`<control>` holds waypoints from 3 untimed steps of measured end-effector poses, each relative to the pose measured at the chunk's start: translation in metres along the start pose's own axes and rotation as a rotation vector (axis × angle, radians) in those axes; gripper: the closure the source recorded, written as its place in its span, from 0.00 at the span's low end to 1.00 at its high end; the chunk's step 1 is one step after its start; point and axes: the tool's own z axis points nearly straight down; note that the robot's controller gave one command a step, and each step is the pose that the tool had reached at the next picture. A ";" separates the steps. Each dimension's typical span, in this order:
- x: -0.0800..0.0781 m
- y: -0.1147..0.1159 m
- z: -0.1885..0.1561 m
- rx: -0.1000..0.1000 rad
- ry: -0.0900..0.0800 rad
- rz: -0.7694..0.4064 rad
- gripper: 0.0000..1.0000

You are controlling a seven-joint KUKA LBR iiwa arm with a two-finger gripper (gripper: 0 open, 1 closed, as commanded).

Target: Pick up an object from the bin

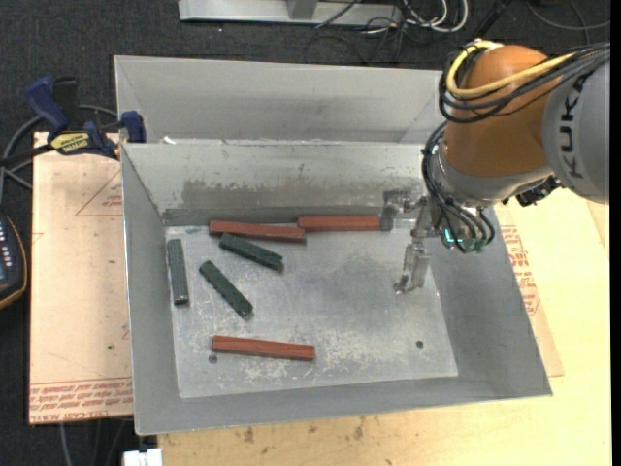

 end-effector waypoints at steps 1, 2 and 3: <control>0.017 0.082 0.125 -0.002 0.002 0.095 0.00; -0.074 0.130 0.138 0.000 -0.004 0.113 0.00; -0.075 0.129 0.135 -0.002 -0.016 0.115 1.00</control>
Offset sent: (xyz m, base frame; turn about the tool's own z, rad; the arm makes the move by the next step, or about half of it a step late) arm -0.0150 0.0774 -0.1192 0.1013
